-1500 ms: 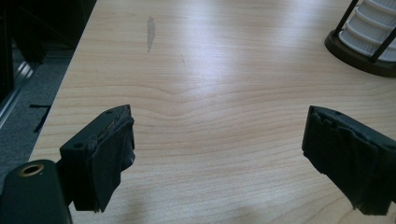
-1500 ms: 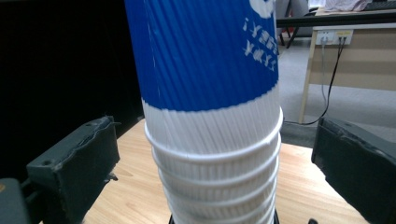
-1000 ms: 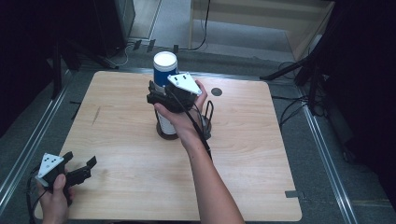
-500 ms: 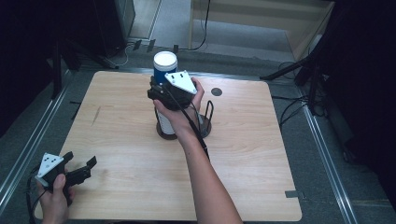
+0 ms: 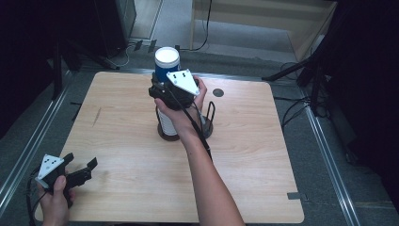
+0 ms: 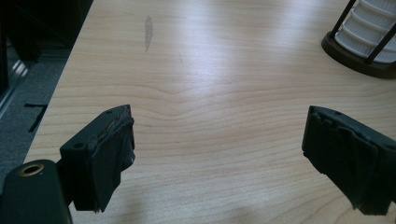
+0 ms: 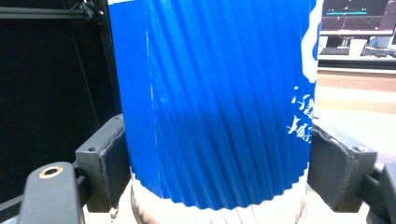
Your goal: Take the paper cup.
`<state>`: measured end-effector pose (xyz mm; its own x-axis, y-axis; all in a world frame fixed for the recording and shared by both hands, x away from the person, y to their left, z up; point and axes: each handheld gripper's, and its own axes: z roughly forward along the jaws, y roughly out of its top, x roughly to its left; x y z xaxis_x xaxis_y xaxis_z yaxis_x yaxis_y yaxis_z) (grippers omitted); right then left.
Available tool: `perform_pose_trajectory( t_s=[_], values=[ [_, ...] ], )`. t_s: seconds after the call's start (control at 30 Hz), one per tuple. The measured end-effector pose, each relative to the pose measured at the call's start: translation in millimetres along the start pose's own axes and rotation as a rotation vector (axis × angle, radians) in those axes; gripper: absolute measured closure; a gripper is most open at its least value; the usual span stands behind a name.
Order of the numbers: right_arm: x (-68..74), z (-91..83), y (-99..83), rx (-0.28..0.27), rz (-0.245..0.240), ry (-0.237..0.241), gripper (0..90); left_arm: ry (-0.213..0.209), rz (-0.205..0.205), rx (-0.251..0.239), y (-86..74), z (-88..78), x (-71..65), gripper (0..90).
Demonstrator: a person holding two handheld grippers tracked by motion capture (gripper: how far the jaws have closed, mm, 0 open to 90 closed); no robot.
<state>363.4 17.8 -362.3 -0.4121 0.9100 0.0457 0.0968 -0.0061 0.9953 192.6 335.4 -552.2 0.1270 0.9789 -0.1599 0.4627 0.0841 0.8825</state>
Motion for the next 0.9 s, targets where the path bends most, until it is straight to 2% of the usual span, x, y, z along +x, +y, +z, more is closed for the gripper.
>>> perform_pose_trajectory(
  t_s=[0.43,0.57,0.8,0.9],
  values=[
    [0.0,-3.7,9.6,-0.035,0.008,0.007,18.6,0.0,-0.001,-0.002,0.1,0.3,-0.1,9.8],
    [0.6,-5.1,16.6,-0.04,0.017,0.01,18.6,0.001,-0.003,-0.002,0.1,0.3,-0.1,9.8],
    [0.3,-9.8,27.2,-0.055,0.004,-0.003,18.7,0.001,0.001,0.001,0.2,0.4,-0.3,9.8],
    [0.3,-11.5,31.0,-0.06,0.016,-0.002,18.8,0.002,-0.003,0.0,0.3,0.6,-0.3,9.8]
  ],
)
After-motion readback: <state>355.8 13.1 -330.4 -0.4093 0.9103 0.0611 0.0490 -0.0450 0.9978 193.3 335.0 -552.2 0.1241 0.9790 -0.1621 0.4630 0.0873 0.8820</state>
